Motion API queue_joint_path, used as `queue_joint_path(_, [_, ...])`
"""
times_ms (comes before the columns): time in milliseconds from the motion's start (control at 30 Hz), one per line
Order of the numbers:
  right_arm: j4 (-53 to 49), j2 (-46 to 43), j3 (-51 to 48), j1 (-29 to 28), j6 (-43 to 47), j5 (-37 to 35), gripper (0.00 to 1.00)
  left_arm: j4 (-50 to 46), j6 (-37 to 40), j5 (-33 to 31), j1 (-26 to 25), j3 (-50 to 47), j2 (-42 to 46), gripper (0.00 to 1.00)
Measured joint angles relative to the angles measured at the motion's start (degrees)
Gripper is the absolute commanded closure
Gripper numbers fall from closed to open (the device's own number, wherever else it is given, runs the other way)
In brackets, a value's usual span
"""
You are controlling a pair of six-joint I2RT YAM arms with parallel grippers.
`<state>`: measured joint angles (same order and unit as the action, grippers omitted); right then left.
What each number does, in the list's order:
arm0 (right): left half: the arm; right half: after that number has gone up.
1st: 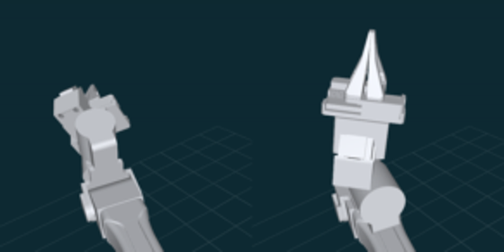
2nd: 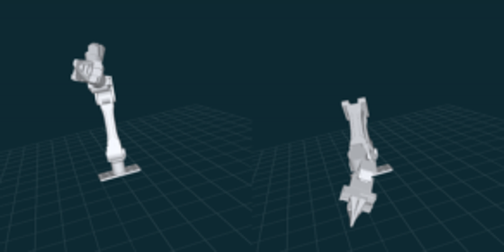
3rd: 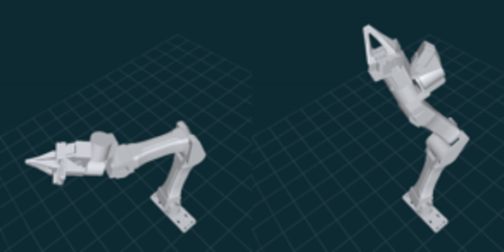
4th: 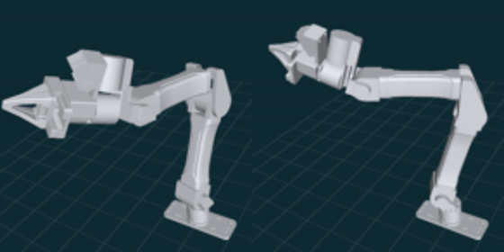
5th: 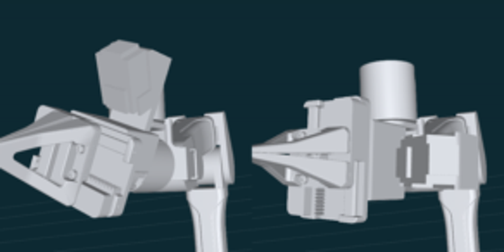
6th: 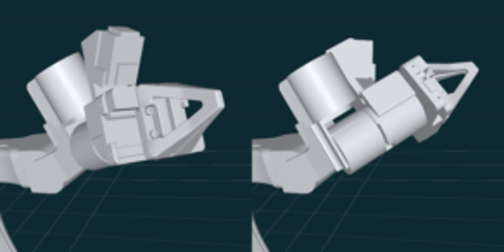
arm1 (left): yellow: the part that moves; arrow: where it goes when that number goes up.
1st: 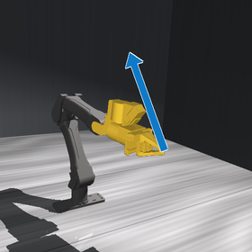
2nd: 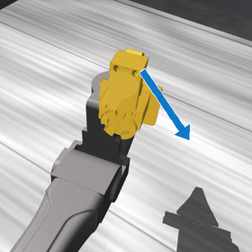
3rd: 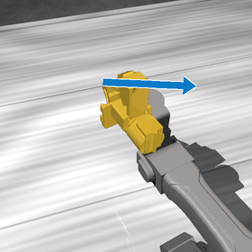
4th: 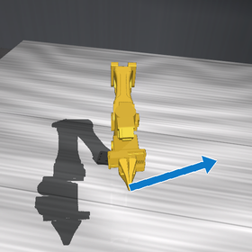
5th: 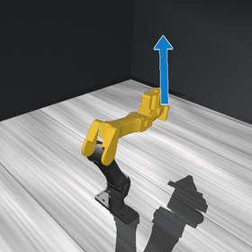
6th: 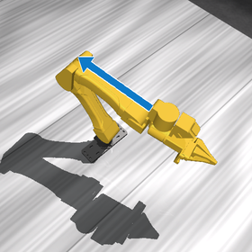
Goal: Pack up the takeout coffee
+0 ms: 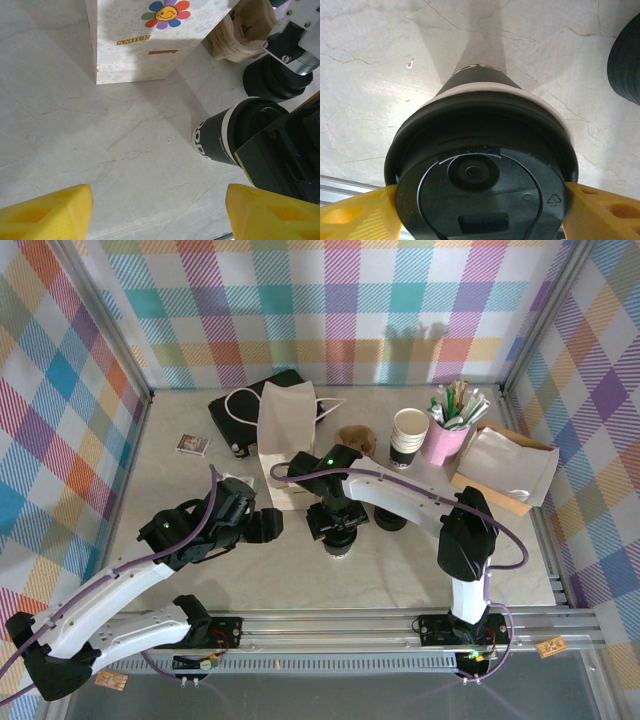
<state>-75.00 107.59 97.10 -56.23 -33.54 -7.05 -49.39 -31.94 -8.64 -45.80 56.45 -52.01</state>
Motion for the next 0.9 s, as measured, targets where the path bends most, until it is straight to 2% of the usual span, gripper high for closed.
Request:
queue_joint_path(433, [-0.9,0.0,0.2,0.0,0.1,0.0,0.09,0.0,0.0,0.0,0.0,0.1,-2.7,0.29])
queue_joint_path(600, [-2.4,0.0,4.1,0.0,0.1,0.0,0.09,0.0,0.0,0.1,0.0,0.3,-2.3,0.31])
queue_joint_path(733, [-3.5,-0.1,7.7,0.0,0.0,-0.1,0.17,0.0,0.2,0.7,0.0,0.2,-0.5,0.36])
queue_joint_path(900, [-4.1,-3.1,8.0,0.3,-0.5,-0.3,0.34,2.1,0.2,4.1,0.0,-2.4,2.2,0.5])
